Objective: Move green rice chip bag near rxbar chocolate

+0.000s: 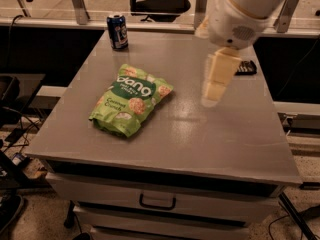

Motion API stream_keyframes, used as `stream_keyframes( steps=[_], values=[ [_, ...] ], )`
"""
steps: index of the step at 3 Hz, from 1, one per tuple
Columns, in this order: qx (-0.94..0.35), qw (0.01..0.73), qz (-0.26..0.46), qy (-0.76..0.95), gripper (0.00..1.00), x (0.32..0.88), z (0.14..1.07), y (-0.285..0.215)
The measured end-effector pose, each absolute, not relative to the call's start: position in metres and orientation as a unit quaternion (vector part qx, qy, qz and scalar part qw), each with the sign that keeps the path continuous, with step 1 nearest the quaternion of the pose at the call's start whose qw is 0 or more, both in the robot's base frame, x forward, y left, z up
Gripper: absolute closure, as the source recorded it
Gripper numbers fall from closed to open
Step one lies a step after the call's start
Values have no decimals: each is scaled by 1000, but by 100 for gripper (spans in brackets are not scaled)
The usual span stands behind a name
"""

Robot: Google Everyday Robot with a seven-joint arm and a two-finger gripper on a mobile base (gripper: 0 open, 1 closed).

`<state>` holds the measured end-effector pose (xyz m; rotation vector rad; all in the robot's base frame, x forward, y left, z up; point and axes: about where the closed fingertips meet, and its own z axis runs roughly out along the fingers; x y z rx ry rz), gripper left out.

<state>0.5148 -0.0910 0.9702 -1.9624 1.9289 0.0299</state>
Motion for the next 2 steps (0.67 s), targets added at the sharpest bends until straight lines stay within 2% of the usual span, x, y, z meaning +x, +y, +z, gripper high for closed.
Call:
stream_keyframes(
  steps=[2],
  values=[
    [-784,168,36,597,0,568,930,16]
  ],
)
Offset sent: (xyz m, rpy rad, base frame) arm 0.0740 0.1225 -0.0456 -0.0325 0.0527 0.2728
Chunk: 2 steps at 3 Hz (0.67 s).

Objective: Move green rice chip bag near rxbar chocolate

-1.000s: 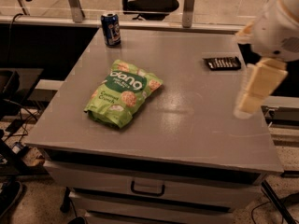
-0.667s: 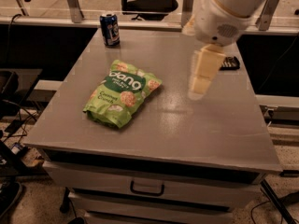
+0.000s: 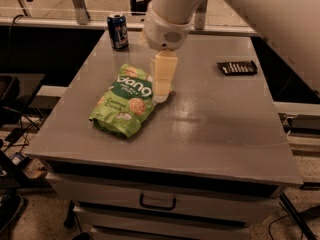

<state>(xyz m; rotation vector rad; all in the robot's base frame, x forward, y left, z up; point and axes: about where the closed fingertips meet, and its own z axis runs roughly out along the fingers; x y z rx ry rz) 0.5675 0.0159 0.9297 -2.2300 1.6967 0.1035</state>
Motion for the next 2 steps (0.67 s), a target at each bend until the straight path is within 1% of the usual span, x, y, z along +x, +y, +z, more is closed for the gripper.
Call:
stream_keyframes(
  steps=[1,2],
  values=[
    [-819,147,40,554,0,566,908,48],
    [-842,130,43,522,0,558,893,70]
  ],
)
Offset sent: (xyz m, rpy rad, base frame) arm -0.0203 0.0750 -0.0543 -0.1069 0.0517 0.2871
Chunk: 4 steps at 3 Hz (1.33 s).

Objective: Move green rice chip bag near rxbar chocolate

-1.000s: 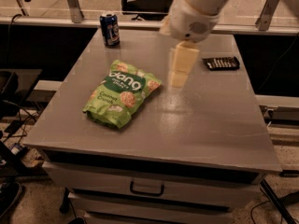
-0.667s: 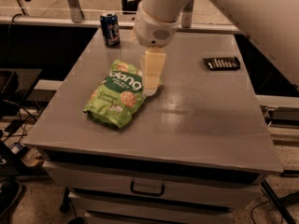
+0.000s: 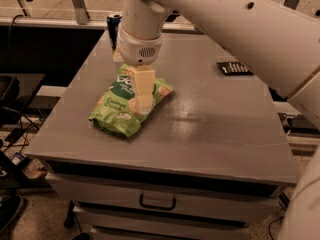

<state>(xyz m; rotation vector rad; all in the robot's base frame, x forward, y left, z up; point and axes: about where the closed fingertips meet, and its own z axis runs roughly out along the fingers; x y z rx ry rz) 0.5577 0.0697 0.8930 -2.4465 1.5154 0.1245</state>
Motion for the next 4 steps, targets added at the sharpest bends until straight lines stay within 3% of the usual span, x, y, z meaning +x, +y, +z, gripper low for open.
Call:
stream_keyframes(
  steps=[2,3,4],
  values=[
    [-875,89,37,474,0,546,867,103],
    [-881,69,27,467,14,546,859,106],
    [-879,62,6,473,46,554,861,95]
  ],
)
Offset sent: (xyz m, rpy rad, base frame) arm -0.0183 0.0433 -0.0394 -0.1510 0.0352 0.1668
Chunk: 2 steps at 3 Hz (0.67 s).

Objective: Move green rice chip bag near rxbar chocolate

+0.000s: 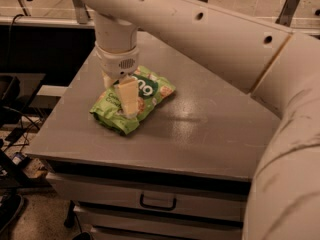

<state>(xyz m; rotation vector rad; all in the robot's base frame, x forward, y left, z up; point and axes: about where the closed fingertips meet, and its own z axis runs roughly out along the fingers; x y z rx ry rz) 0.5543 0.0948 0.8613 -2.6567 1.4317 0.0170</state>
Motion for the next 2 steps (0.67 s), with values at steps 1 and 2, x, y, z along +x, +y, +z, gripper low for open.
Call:
stream_keyframes(
  steps=[1,2],
  values=[
    [-874,64,-11,481,69,560,868,84],
    [-870,77,-41,486,92,574,890,71]
  ],
)
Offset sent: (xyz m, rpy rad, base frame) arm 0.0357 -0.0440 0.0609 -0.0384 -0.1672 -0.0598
